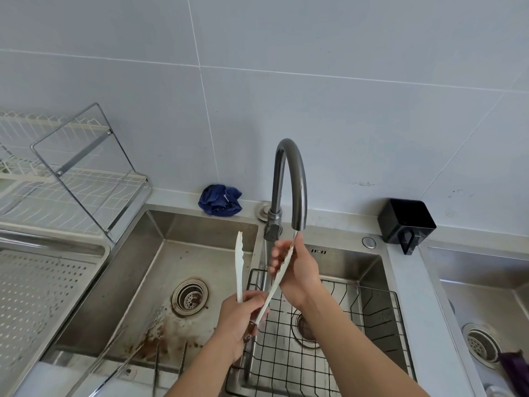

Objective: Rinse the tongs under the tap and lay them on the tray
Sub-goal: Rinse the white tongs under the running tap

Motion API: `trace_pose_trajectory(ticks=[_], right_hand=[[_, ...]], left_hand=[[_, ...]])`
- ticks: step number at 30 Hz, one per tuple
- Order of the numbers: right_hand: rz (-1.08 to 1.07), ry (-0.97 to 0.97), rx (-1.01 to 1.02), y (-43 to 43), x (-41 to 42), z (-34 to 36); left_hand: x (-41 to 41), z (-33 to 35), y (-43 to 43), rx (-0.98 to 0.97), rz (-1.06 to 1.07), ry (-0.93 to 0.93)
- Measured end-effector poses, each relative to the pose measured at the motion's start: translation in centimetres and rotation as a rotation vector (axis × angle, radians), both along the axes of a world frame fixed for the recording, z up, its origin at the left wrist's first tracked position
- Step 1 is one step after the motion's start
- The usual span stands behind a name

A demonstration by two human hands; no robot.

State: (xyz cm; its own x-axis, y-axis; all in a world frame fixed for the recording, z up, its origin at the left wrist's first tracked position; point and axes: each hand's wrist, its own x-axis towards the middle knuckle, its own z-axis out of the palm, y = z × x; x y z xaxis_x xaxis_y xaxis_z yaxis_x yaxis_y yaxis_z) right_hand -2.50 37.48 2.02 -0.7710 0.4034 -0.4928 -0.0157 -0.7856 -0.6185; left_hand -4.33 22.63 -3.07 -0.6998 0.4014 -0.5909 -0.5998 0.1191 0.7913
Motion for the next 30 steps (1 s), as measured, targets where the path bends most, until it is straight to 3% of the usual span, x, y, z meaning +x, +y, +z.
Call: trace_pose_trajectory(ticks=[3,9,11,15,22,30], right_hand=[[-0.061,-0.048,0.284,-0.6,-0.1,-0.4],[0.042,-0.589,1.131,0.6,0.0,-0.6],[0.042,-0.626,1.241,0.7,0.4,-0.9],[0.025,-0.456,1.11,-1.2,0.7,-1.7],[-0.006,-0.518,1.148,0.9,0.5,-0.3],[0.073,-0.271,0.725,1.3,1.1,-0.4]], left_hand=[[-0.2,-0.1,-0.1,-0.023,0.015,0.014],[0.5,0.0,0.5,-0.11,0.094,0.173],[0.5,0.0,0.4,-0.151,0.143,0.265],[0.4,-0.2,0.2,-0.172,0.2,0.343],[0.3,0.1,0.3,-0.221,0.174,0.479],[-0.3,0.0,-0.1,-0.248,0.147,0.492]])
